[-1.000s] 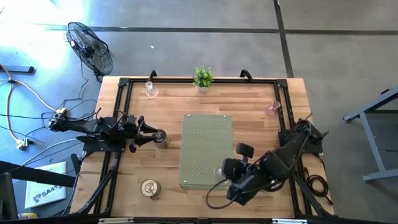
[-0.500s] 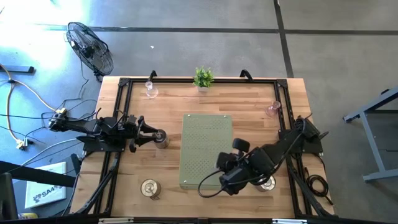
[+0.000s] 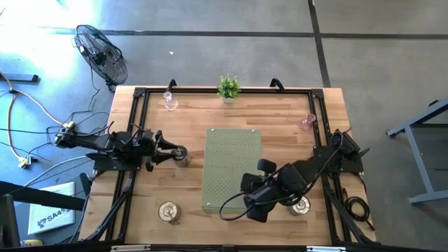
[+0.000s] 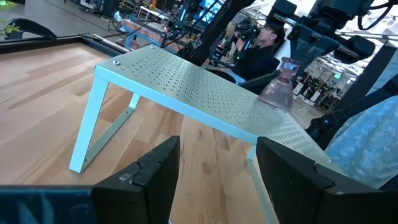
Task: Pick & Place candle stick holders
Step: Put the top purple candle holder on the shelf
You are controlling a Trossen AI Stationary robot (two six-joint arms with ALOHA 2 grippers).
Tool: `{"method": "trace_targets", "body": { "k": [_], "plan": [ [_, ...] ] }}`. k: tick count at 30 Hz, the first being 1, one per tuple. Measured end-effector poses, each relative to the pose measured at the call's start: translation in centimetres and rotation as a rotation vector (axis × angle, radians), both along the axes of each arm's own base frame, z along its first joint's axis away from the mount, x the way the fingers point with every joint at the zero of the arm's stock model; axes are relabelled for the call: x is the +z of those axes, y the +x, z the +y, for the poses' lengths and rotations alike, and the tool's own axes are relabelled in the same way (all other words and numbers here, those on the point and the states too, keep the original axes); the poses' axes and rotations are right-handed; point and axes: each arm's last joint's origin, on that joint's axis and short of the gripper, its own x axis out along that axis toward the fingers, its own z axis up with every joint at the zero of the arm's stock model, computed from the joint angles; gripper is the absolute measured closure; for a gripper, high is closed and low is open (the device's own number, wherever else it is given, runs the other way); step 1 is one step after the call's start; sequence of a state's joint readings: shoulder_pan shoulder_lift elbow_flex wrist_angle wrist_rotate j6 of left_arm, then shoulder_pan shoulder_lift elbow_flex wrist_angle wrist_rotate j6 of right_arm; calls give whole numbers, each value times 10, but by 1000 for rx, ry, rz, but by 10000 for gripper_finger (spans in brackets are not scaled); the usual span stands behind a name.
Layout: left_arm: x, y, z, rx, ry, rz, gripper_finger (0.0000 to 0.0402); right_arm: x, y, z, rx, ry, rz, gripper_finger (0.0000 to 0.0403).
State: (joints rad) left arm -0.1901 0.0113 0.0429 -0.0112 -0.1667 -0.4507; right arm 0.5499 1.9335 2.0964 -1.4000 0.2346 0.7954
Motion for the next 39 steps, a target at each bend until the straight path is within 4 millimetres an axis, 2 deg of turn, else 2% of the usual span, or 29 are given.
{"method": "trace_targets", "body": {
  "k": [4, 21, 39],
  "plan": [
    [0, 0, -1, -33, 0, 0, 192, 0, 2, 1, 16, 13, -14, 359],
    [0, 0, -1, -47, 0, 1, 192, -1, 3, 2, 10, -3, -22, 299],
    [-1, 0, -1, -49, 1, 11, 192, -1, 3, 2, 15, 5, -21, 190]
  ]
}}
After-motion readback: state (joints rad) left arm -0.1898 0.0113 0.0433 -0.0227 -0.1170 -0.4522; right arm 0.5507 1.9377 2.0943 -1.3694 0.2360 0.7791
